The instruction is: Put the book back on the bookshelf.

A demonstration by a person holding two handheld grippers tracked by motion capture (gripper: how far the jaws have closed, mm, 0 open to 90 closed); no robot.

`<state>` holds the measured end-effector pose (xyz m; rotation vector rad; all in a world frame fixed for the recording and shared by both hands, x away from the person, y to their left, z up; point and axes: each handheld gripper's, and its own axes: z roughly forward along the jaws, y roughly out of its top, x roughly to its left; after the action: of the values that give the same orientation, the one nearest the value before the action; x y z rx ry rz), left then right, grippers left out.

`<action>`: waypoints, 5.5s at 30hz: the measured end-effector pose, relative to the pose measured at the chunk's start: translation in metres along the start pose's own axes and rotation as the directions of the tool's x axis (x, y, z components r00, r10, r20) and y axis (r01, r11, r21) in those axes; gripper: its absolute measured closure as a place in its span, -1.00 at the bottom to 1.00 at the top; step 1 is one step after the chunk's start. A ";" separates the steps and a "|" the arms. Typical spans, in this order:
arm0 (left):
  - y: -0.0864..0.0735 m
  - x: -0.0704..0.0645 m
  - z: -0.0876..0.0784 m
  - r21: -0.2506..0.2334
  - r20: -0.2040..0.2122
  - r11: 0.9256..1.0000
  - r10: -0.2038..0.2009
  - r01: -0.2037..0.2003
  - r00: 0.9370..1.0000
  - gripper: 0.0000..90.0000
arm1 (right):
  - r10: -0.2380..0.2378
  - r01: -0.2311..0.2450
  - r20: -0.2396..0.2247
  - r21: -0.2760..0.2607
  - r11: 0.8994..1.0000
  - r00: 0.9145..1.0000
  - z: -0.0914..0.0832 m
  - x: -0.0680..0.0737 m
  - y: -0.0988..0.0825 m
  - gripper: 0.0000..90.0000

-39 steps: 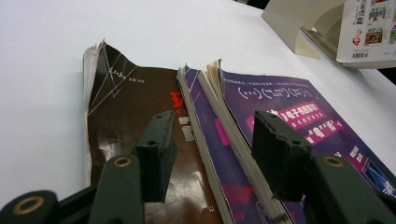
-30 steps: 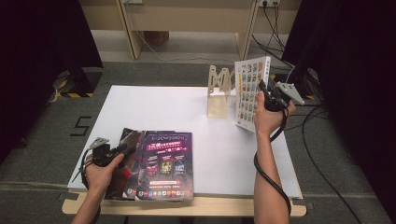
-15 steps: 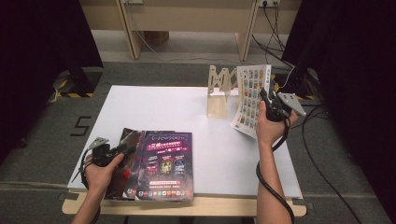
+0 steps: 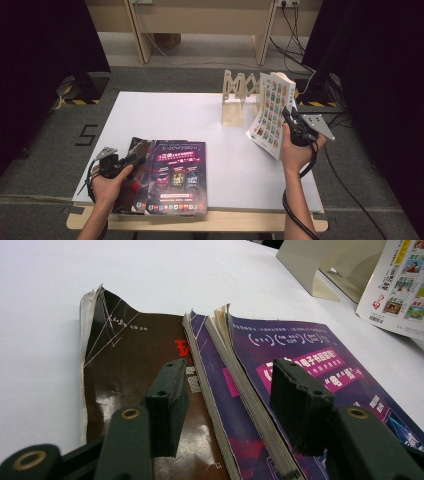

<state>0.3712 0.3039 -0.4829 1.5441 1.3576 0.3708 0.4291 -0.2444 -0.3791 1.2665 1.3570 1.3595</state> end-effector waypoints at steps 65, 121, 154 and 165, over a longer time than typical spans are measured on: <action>-0.001 -0.003 0.001 0.006 0.012 1.000 0.007 -0.007 1.000 0.06 | -0.045 0.027 0.163 0.109 0.994 0.986 -0.003 -0.011 0.039 0.54; 0.000 -0.001 -0.001 0.004 0.010 1.000 0.002 -0.002 1.000 0.06 | 0.018 -0.017 0.062 -0.017 1.000 0.998 -0.036 0.005 0.075 0.66; -0.002 -0.001 0.003 0.015 0.015 1.000 0.003 -0.003 1.000 0.06 | 0.067 -0.063 0.124 -0.032 0.997 0.990 0.027 -0.009 0.084 0.66; -0.002 0.000 0.002 0.014 0.014 1.000 0.002 -0.002 1.000 0.06 | 0.051 -0.047 0.119 -0.034 0.998 0.992 0.053 0.000 0.085 0.66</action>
<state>0.3720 0.3028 -0.4858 1.5567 1.3505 0.3515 0.4901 -0.2426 -0.2993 1.3464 1.2250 1.3115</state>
